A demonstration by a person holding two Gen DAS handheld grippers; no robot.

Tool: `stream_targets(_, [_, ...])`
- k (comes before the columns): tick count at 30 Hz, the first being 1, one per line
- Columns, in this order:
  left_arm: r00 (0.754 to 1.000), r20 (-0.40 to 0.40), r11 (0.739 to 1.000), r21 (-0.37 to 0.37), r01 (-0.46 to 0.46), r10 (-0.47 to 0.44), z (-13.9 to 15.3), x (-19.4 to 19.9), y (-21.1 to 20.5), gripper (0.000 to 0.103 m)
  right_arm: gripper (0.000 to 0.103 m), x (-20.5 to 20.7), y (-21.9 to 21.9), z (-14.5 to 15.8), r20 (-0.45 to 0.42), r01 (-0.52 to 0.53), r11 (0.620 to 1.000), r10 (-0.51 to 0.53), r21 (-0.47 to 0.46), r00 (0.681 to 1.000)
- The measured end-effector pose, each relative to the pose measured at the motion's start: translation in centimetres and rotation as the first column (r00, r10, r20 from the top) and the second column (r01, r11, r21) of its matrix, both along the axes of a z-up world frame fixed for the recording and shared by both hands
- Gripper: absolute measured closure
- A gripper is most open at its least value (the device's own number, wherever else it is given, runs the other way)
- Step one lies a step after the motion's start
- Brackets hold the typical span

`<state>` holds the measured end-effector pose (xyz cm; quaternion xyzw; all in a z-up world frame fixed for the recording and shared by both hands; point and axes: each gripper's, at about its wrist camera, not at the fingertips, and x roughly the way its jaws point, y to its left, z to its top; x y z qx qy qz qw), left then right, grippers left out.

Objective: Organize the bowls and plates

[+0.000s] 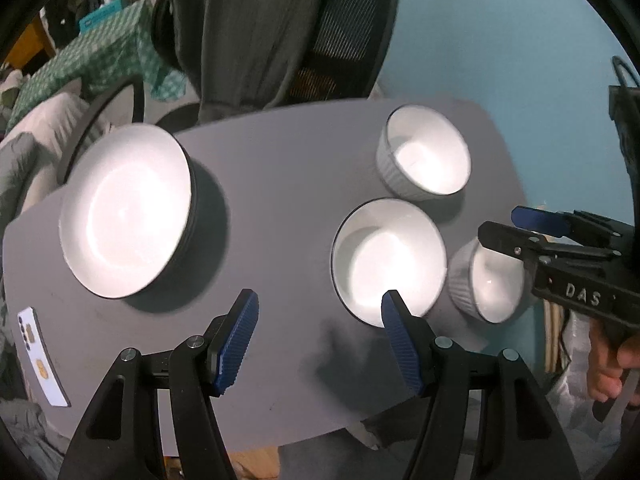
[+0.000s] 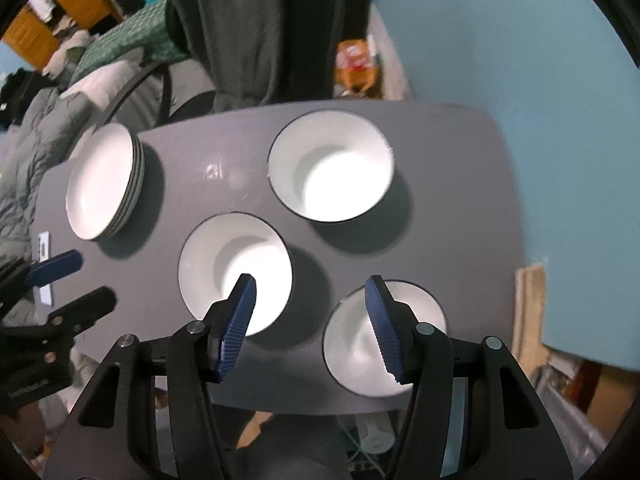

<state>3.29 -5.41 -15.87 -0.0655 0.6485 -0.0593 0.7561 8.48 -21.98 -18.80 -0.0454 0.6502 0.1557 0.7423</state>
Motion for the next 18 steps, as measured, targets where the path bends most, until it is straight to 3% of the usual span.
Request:
stream_targets(13, [0.996, -0.075, 0.999, 0.002, -0.051, 0.051, -5.4, 2.0, -0.8, 0.038, 0.048, 1.5, 2.7, -6.6, -0.111, -0.161, 0.987, 0.159, -0.010, 0.981])
stream_targets(18, [0.994, -0.107, 1.000, -0.003, -0.030, 0.030, -6.6, 2.0, -1.7, 0.038, 0.065, 1.3, 3.0, -7.9, -0.139, -0.177, 0.984, 0.173, -0.016, 0.975])
